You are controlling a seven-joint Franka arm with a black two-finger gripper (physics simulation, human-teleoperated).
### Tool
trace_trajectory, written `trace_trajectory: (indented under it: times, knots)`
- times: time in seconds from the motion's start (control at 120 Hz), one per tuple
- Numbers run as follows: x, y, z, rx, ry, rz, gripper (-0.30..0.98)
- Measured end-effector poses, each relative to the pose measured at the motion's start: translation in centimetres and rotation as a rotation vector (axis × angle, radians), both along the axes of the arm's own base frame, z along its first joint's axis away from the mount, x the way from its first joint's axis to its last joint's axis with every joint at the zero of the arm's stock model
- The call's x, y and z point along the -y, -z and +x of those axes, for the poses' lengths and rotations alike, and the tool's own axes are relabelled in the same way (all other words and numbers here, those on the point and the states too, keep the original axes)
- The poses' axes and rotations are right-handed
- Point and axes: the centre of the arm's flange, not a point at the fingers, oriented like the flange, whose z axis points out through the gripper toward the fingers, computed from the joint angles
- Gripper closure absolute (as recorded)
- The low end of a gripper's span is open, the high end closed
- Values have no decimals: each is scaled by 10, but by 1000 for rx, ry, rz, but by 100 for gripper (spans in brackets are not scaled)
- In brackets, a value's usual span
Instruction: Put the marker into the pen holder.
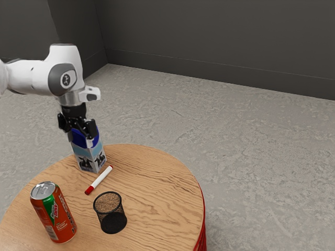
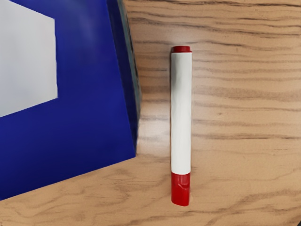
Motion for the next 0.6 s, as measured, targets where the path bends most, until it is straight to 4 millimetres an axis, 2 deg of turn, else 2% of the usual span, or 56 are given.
trace_trajectory:
  times: [0.158,0.275,0.375,0.6]
  knots:
    - [15,59,-25,8,45,1,2]
    - [16,88,-40,53,56,10,2]
    - [17,105,-48,90,64,19,2]
    - [20,130,-50,143,81,38,2]
